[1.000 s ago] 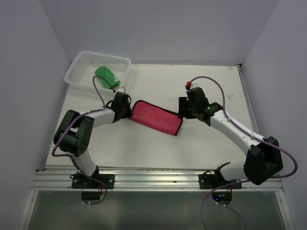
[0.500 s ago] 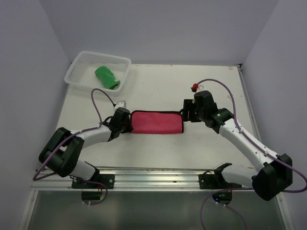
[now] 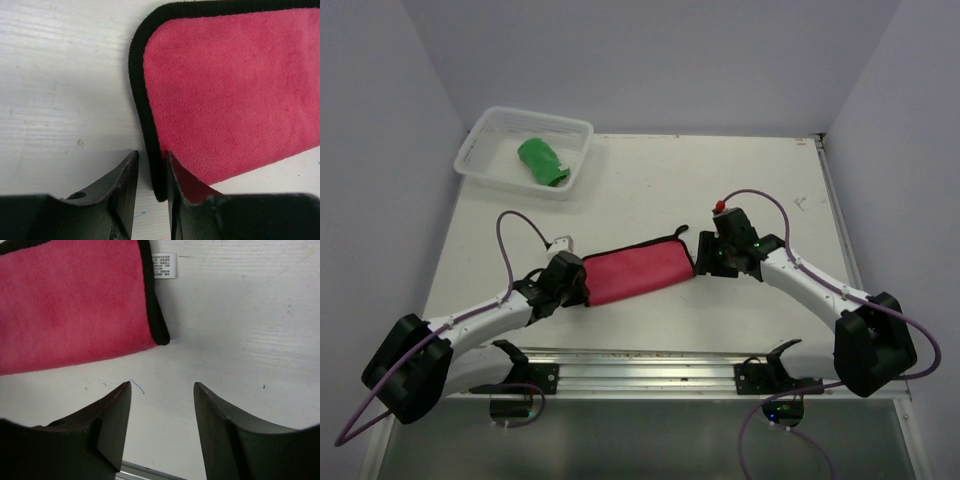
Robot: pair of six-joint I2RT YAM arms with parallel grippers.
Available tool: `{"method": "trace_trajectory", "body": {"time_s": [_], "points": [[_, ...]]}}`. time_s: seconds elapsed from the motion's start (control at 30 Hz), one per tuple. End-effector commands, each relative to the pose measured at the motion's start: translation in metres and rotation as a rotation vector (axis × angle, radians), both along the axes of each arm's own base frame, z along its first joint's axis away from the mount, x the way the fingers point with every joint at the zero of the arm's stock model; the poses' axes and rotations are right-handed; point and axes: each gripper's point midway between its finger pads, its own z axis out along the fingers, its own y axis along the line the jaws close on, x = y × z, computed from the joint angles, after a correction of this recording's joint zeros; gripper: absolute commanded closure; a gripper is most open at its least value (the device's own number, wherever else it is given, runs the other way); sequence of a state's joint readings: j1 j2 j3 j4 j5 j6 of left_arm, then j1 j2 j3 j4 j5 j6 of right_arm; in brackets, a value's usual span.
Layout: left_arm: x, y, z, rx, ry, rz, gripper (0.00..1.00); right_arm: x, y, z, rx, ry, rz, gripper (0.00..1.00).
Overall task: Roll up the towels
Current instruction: Fold the towel
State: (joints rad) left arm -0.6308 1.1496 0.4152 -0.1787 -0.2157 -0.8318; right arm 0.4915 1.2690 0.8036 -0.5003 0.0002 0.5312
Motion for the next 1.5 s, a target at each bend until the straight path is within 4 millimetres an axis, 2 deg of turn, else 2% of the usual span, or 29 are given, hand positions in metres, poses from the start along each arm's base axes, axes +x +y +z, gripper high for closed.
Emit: {"method": "trace_trajectory", "body": {"time_s": [0.0, 0.03, 0.17, 0.3, 0.33, 0.43, 0.5, 0.53, 0.77, 1.0, 1.3, 1.37, 1.47], "points": [[-0.002, 0.013, 0.012, 0.046, 0.002, 0.048, 0.68, 0.020, 0.017, 0.009, 0.090, -0.032, -0.027, 0.46], [0.002, 0.011, 0.021, 0.038, -0.017, 0.052, 0.68, 0.022, 0.019, 0.012, 0.093, -0.041, -0.017, 0.54], [0.013, 0.005, 0.047, 0.003, -0.081, 0.048, 0.68, 0.028, 0.043, 0.031, 0.188, -0.064, 0.071, 0.67], [0.022, -0.003, 0.057, -0.010, -0.103, 0.032, 0.69, 0.020, 0.074, 0.036, 0.228, -0.064, 0.143, 0.70], [0.022, -0.004, 0.056, -0.011, -0.100, 0.030, 0.69, 0.015, 0.082, 0.034, 0.229, -0.056, 0.165, 0.70], [0.019, -0.006, 0.046, -0.014, -0.081, 0.023, 0.71, -0.007, 0.124, 0.029, 0.251, -0.039, 0.271, 0.70], [0.019, -0.014, 0.044, -0.054, -0.091, -0.002, 0.74, -0.007, 0.139, 0.020, 0.272, -0.021, 0.279, 0.72], [0.017, -0.015, 0.038, -0.068, -0.090, -0.007, 0.74, -0.013, 0.149, 0.020, 0.291, -0.005, 0.299, 0.73], [0.004, -0.023, 0.012, -0.084, -0.057, -0.035, 0.90, -0.015, 0.186, 0.011, 0.296, 0.020, 0.351, 0.75], [-0.006, -0.021, -0.012, -0.052, -0.005, -0.030, 0.92, -0.016, 0.200, -0.022, 0.292, 0.076, 0.344, 0.75], [-0.017, -0.006, -0.024, 0.008, 0.050, 0.017, 0.97, -0.026, 0.184, -0.072, 0.216, 0.153, 0.319, 0.76], [-0.019, -0.004, -0.027, 0.016, 0.061, 0.022, 1.00, -0.027, 0.185, -0.072, 0.223, 0.160, 0.316, 0.75], [-0.022, -0.003, -0.031, 0.017, 0.082, 0.036, 1.00, -0.023, 0.188, -0.059, 0.237, 0.134, 0.322, 0.69]]}}
